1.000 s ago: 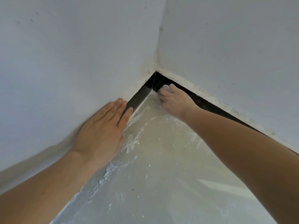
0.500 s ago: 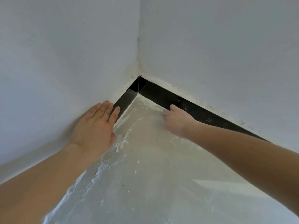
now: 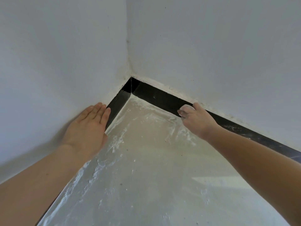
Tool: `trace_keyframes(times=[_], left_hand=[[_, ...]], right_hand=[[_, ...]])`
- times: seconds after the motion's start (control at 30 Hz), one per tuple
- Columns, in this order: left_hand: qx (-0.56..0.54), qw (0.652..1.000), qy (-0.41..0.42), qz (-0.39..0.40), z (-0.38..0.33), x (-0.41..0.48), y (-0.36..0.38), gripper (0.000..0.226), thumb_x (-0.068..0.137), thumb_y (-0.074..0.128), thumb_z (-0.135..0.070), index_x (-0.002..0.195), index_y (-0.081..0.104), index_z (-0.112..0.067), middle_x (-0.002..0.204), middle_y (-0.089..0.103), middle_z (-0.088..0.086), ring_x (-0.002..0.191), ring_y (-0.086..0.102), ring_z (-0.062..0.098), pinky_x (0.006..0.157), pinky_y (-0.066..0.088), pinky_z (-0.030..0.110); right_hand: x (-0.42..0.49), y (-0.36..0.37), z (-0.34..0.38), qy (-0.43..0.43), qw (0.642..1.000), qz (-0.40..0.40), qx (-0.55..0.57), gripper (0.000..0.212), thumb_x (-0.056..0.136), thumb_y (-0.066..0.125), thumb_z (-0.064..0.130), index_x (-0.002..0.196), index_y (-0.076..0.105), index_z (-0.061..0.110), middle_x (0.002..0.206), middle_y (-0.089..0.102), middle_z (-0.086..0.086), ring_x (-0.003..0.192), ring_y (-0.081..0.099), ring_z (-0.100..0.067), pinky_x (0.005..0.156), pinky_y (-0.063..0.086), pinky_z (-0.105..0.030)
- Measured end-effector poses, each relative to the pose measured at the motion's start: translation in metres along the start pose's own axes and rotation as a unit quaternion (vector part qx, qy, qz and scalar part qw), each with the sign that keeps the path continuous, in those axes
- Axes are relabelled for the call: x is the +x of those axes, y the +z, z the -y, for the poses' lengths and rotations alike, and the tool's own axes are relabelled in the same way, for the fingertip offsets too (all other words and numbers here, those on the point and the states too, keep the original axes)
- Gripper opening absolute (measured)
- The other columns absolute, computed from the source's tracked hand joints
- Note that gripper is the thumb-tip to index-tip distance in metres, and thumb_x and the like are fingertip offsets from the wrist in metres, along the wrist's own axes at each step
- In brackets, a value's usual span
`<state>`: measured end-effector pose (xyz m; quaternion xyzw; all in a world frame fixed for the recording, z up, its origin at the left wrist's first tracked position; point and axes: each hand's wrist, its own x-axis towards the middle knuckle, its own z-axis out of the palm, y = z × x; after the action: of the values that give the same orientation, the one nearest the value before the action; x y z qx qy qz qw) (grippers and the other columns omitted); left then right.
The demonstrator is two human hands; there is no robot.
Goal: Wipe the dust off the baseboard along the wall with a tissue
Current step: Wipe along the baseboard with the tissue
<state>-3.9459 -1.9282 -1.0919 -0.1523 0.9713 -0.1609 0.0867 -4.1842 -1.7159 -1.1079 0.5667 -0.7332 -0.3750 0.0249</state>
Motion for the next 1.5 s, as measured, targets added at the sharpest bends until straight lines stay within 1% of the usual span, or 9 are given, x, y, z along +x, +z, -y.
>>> trace_keyframes(times=[0.17,0.3,0.43,0.7,0.83,1.0,1.13,1.23,1.5], left_hand=[[-0.064,0.997,-0.002,-0.043,0.006,0.004,0.014,0.060,0.067,0.059,-0.015,0.121,0.057,0.011,0.121,0.060,0.026,0.116,0.058,0.035,0.109,0.015,0.033],[-0.066,0.998,-0.018,-0.006,0.001,0.004,0.011,0.066,0.070,0.064,-0.024,0.127,0.053,0.008,0.128,0.056,0.023,0.123,0.052,0.032,0.111,0.011,0.032],[-0.072,0.997,-0.034,0.008,0.000,0.005,0.009,0.071,0.074,0.032,-0.038,0.126,0.055,0.006,0.127,0.057,0.021,0.122,0.053,0.030,0.107,0.019,0.035],[-0.040,0.998,-0.055,0.014,-0.005,0.004,0.005,0.077,0.080,0.021,-0.044,0.138,0.039,0.002,0.143,0.042,0.017,0.137,0.035,0.024,0.113,0.007,0.032],[-0.008,0.998,-0.044,0.052,-0.012,0.007,-0.011,0.075,0.094,0.024,-0.045,0.149,-0.002,-0.001,0.158,0.002,0.013,0.146,-0.004,0.022,0.117,-0.006,0.034],[0.039,0.989,-0.071,0.122,-0.025,0.014,-0.029,0.079,0.094,0.027,-0.049,0.148,-0.005,-0.001,0.156,0.010,0.016,0.145,0.004,0.028,0.117,0.009,0.037],[0.044,0.982,-0.095,0.160,-0.046,0.024,-0.042,0.081,0.094,0.029,-0.048,0.147,-0.014,-0.003,0.155,0.006,0.021,0.144,0.003,0.036,0.116,0.014,0.041],[-0.071,0.986,-0.083,0.125,-0.090,0.032,-0.051,0.079,0.095,0.034,-0.040,0.148,-0.011,-0.003,0.157,-0.006,0.017,0.145,-0.004,0.031,0.118,0.013,0.041],[-0.133,0.981,0.138,0.008,-0.195,0.074,-0.070,0.074,0.095,0.029,-0.029,0.143,-0.023,-0.008,0.154,-0.025,0.009,0.143,-0.019,0.021,0.119,0.001,0.035]], right_hand=[[-0.006,-0.016,0.019,0.060,0.989,0.088,0.100,0.006,0.086,0.057,0.013,0.084,0.057,0.019,0.085,0.059,0.004,0.107,0.043,-0.021,0.090,0.028,-0.036],[0.022,-0.043,0.032,0.003,0.995,-0.022,0.101,0.017,0.088,0.053,0.009,0.096,0.065,0.017,0.097,0.065,0.001,0.106,0.042,-0.023,0.085,0.028,-0.036],[0.074,-0.059,0.044,-0.027,0.989,-0.129,0.064,0.022,0.091,0.050,0.007,0.106,0.066,0.013,0.103,0.063,-0.001,0.109,0.043,-0.025,0.084,0.030,-0.036],[0.091,-0.036,0.033,-0.025,0.995,-0.099,0.016,0.025,0.090,0.055,0.015,0.112,0.066,0.016,0.115,0.062,0.000,0.120,0.038,-0.023,0.090,0.030,-0.039],[0.045,-0.012,0.026,0.004,0.999,-0.013,0.046,0.024,0.089,0.057,0.015,0.111,0.067,0.019,0.116,0.059,0.000,0.121,0.036,-0.022,0.092,0.028,-0.038],[-0.008,0.010,0.024,0.077,0.991,0.071,0.080,0.022,0.089,0.057,0.017,0.109,0.065,0.023,0.108,0.062,0.004,0.113,0.041,-0.019,0.092,0.028,-0.037],[-0.058,0.021,0.021,0.091,0.983,0.013,0.160,0.030,0.088,0.053,0.007,0.113,0.063,0.021,0.108,0.061,0.003,0.111,0.043,-0.021,0.089,0.028,-0.035],[-0.100,0.038,0.028,0.152,0.935,-0.066,0.314,0.037,0.088,0.048,0.001,0.117,0.059,0.020,0.116,0.061,0.005,0.109,0.045,-0.020,0.080,0.032,-0.028],[-0.184,0.099,0.032,0.454,0.665,-0.110,0.582,0.010,0.089,0.055,0.013,0.096,0.062,0.009,0.086,0.061,-0.005,0.074,0.053,-0.023,0.061,0.039,-0.031]])
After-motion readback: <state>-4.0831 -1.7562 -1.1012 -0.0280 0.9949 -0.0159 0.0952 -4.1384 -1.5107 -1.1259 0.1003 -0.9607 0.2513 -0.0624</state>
